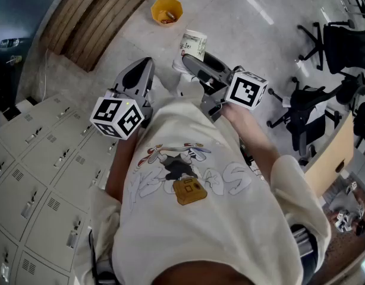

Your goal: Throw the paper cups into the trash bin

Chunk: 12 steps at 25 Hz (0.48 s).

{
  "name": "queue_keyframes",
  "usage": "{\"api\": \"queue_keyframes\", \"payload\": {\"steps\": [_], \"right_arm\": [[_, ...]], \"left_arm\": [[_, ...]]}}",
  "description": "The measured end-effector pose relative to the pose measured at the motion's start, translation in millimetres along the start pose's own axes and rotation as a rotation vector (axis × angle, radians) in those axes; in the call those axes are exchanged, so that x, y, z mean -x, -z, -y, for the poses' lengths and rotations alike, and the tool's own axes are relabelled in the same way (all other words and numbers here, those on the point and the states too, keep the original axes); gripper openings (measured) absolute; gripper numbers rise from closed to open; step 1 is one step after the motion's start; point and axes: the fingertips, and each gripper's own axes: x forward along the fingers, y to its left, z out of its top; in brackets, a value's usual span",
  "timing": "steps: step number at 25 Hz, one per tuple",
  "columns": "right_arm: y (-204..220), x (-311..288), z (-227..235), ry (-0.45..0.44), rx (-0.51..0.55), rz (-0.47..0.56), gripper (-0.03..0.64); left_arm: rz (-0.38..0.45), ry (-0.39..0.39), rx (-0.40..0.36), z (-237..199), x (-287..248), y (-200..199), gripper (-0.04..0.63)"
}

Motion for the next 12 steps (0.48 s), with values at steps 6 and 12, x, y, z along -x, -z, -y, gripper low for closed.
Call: {"api": "queue_keyframes", "payload": {"steps": [6,12], "right_arm": [[5.2,7.5,-3.9,-0.004,-0.007,-0.007,0.313],[-1.6,28.0,-16.4,-0.057,0.004,0.032,0.313]], "left_arm": [[-0.002,-0.001,0.008,5.1,3.5,8.5,0.006],[-0.003,0.017,0.003,20.9,-5.5,11.8,0.006]]}}
